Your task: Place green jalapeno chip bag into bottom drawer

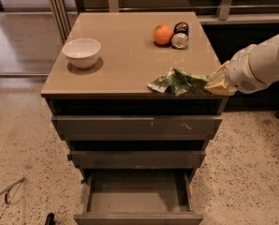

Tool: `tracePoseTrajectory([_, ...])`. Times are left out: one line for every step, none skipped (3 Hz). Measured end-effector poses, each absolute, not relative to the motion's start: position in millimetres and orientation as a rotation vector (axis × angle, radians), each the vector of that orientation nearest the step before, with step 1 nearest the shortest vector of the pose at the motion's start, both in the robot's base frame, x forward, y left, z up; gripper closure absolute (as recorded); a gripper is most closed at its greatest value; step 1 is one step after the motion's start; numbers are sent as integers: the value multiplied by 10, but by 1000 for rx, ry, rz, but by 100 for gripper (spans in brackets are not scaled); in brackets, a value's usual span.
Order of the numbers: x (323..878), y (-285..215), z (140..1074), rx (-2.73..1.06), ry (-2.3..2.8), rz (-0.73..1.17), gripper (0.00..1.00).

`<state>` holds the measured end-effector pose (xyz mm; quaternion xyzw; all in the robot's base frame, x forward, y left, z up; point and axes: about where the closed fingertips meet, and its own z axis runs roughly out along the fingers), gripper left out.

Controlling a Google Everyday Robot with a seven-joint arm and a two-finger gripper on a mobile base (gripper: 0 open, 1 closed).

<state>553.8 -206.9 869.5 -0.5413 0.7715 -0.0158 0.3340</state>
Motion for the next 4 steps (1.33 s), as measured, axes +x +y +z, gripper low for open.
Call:
tracePoseTrajectory([5148,-2015,8588,-1431,2069,24,100])
tracePoseTrajectory([5033,-1983,7709,-1469,2183,145,100])
tracePoseTrajectory([4974,-1947,6955,-1523,2261,224,100])
tracePoseTrajectory([4957,-1938,6792,-1534,2277,248,100])
